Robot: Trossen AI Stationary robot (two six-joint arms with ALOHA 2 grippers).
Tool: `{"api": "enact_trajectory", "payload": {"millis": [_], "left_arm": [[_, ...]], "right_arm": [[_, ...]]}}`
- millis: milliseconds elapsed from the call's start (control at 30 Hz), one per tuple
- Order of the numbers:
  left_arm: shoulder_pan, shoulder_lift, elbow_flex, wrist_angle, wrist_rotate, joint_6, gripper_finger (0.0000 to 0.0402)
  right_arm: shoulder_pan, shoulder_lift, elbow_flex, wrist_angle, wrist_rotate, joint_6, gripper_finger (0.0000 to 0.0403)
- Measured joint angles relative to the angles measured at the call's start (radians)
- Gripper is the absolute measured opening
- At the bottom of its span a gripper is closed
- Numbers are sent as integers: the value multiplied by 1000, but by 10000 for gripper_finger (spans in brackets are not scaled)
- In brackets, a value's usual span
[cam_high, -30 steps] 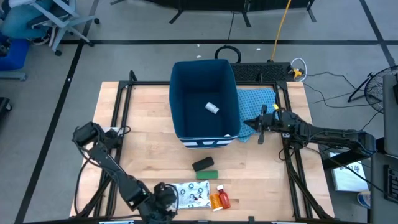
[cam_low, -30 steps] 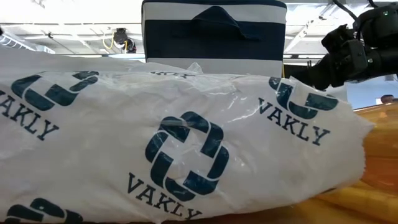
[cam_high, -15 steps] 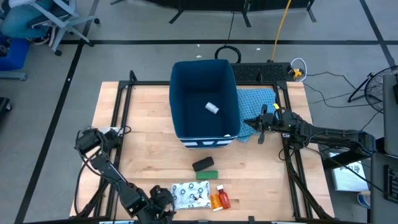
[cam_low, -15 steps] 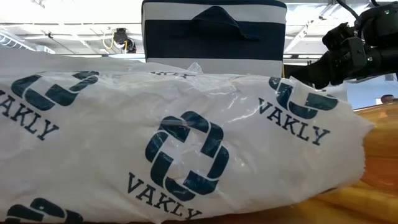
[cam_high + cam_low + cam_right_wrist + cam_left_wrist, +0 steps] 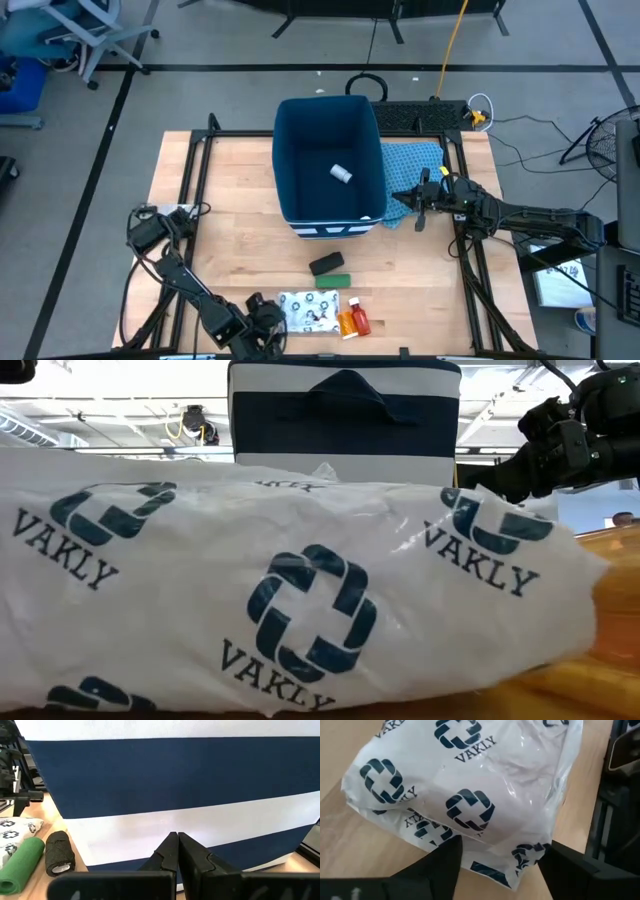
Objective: Pick & place medical supplies in basket/bin
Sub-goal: Put the white mailer bag into the blue bin
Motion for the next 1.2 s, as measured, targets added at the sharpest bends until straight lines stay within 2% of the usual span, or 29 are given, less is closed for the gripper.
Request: {"api": "enact_trajectory", "payload": {"millis": [100,300,367,433,567,767,933,1067,1200], "left_arm": [[0,0,0,0,7,46,203],[5,0,0,3,31,136,44],[6,-1,-1,15,49,180,16],[4,-2,-1,24,39,231,16],[-8,-32,-5,-7,-54,281,6],[-47,-156,-4,-142,-295,259,3],[-116,-257,-3,-190,-490,309,2],[-203,-299,-3,-235,-659,325,2],[-275,-305,-3,-324,-795,266,1]], "right_arm": [[0,0,0,0,0,0,0],[0,0,-1,0,0,0,0],[0,0,-1,0,0,0,0],[0,0,-1,0,0,0,0],[0,0,-1,0,0,0,0],[0,0,-1,-1,0,0,0],[0,0,-1,-6,0,0,0],[0,1,-1,-15,0,0,0],[0,3,-1,-16,0,0,0]]}}
